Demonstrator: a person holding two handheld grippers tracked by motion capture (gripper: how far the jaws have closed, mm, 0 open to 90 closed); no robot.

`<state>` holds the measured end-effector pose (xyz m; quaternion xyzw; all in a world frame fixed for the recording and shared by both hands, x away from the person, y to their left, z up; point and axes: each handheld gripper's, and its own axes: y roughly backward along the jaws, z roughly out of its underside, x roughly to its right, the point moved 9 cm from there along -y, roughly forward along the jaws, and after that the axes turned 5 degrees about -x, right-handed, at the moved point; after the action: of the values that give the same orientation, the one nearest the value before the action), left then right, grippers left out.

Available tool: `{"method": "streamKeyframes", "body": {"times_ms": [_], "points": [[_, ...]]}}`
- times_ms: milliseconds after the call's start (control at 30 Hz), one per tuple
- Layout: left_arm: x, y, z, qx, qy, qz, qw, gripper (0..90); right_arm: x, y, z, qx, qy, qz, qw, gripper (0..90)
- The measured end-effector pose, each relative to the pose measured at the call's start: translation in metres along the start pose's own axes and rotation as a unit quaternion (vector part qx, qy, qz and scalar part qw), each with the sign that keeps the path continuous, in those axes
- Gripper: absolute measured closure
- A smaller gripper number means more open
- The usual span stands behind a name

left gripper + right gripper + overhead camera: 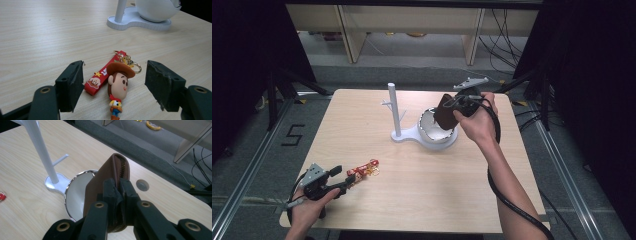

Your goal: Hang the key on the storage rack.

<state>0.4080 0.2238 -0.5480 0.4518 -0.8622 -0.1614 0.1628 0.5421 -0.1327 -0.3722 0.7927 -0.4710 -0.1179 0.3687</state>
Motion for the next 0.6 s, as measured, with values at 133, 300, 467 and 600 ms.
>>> {"method": "streamKeyframes", "body": {"times_ms": [133, 300, 467, 600], "points": [[0.000, 0.000, 0.000, 0.001, 0.002, 0.002, 1.0000, 30.3, -0.003, -0.005, 0.001, -0.005, 0.002, -0.004, 1.0000, 84.8], [-0.001, 0.000, 0.001, -0.001, 0.003, 0.000, 1.0000, 30.3, -0.007, -0.010, 0.001, -0.009, 0.004, -0.006, 0.9999, 84.8], [0.000, 0.000, 0.001, -0.001, 0.004, 0.000, 1.0000, 30.3, -0.013, -0.017, 0.004, -0.015, 0.008, -0.012, 0.9998, 84.8], [0.000, 0.000, 0.001, -0.001, 0.004, 0.000, 1.0000, 30.3, -0.017, -0.023, 0.006, -0.017, 0.021, -0.017, 0.9995, 84.8]]}}
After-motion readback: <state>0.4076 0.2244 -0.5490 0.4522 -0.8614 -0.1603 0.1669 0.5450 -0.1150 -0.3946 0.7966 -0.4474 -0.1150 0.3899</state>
